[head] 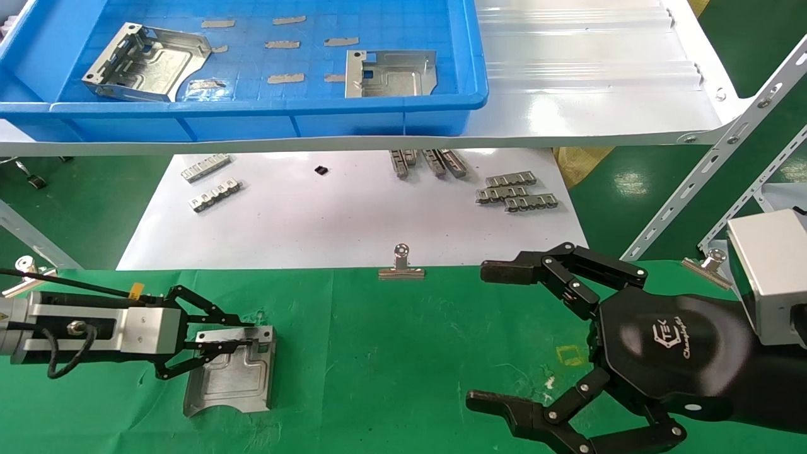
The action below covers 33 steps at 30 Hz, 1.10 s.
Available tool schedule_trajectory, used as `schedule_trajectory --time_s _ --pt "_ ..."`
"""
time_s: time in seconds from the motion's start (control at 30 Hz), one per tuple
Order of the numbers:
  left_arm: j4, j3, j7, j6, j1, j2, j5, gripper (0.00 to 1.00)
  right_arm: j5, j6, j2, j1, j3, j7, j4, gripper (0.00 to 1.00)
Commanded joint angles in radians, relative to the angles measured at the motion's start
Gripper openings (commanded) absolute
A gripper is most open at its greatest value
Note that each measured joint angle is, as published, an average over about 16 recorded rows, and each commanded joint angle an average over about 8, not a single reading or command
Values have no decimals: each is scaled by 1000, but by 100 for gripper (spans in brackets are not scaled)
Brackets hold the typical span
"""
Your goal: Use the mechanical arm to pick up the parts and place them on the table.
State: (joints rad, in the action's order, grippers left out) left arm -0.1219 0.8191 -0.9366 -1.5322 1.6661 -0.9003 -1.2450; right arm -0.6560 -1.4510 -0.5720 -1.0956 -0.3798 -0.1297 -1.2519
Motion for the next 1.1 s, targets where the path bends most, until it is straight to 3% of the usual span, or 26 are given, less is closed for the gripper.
schedule_trajectory --time_s 0.03,0.17,0.47,0.67,0.9,1.1 --pt "10 3 -28 6 3 -5 -5 100 0 0 0 0 0 0 0 100" --pt "40 -11 -22 -20 13 -8 17 100 0 0 0 0 0 0 0 100" --pt "121 -33 141 -43 26 -14 56 100 0 0 0 0 0 0 0 100" --pt "141 -38 172 -44 24 -19 64 100 0 0 0 0 0 0 0 100" --pt "112 -44 174 -41 14 -12 69 100 0 0 0 0 0 0 0 100" --pt "18 -81 245 -36 -31 10 103 100 0 0 0 0 0 0 0 100"
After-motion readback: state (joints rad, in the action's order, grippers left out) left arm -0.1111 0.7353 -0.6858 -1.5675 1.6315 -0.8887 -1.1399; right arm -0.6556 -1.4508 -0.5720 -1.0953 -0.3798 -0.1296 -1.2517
